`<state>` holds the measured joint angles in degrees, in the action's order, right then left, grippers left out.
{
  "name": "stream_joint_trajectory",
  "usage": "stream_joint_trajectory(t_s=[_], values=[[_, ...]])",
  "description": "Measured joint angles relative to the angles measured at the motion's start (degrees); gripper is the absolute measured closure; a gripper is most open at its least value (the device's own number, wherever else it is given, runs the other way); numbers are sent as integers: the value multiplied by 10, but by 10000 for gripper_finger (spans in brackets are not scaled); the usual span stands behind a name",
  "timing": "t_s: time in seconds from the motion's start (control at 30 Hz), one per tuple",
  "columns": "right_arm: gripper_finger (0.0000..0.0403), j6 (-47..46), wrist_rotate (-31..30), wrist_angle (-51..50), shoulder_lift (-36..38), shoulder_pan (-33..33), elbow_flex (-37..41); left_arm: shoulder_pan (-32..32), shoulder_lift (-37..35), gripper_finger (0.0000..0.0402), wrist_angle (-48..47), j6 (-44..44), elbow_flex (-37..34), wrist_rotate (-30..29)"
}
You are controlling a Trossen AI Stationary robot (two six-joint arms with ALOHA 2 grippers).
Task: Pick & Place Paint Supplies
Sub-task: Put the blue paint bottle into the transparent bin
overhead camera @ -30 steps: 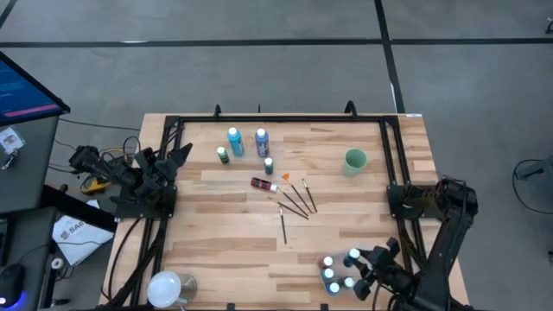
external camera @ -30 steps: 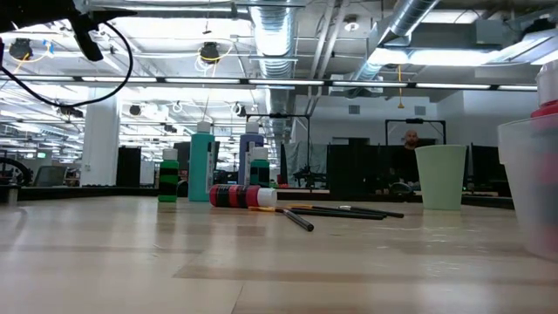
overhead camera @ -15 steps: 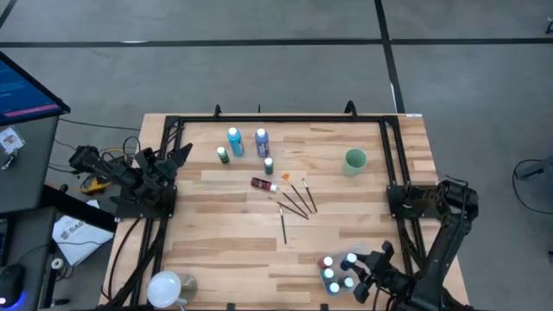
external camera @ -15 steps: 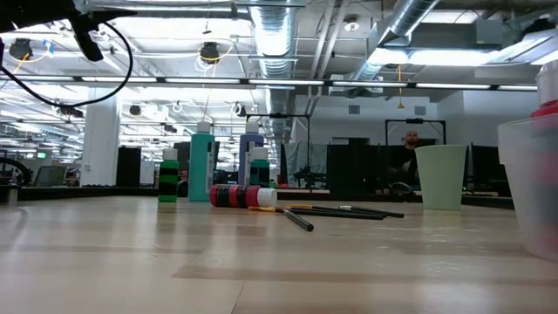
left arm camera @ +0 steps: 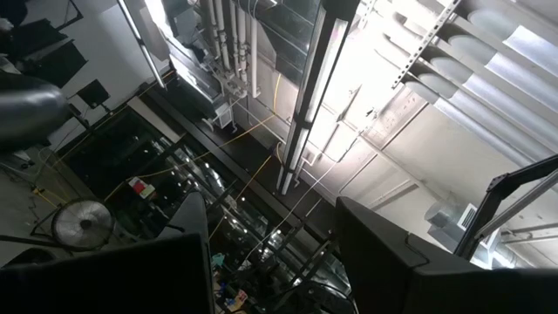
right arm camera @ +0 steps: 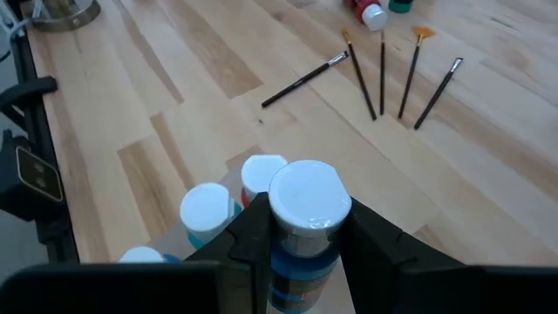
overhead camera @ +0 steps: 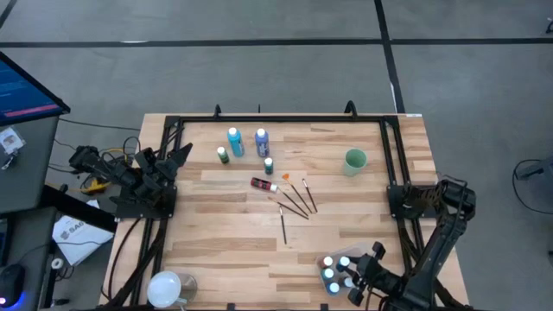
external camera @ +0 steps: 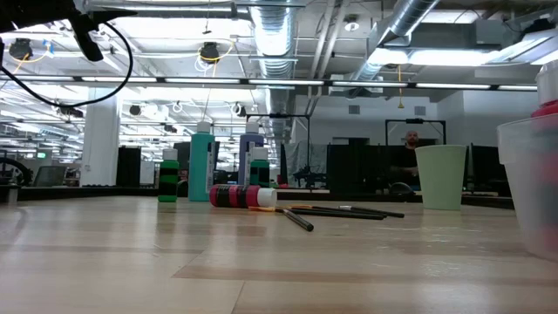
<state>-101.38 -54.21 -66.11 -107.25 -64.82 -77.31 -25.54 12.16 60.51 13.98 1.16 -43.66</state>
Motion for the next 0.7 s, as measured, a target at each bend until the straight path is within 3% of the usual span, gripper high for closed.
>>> stream_joint_trajectory(t_s=[0.7], values=[[305,28,1,153,0,-8,82,0,0,270,0,0,0,0]])
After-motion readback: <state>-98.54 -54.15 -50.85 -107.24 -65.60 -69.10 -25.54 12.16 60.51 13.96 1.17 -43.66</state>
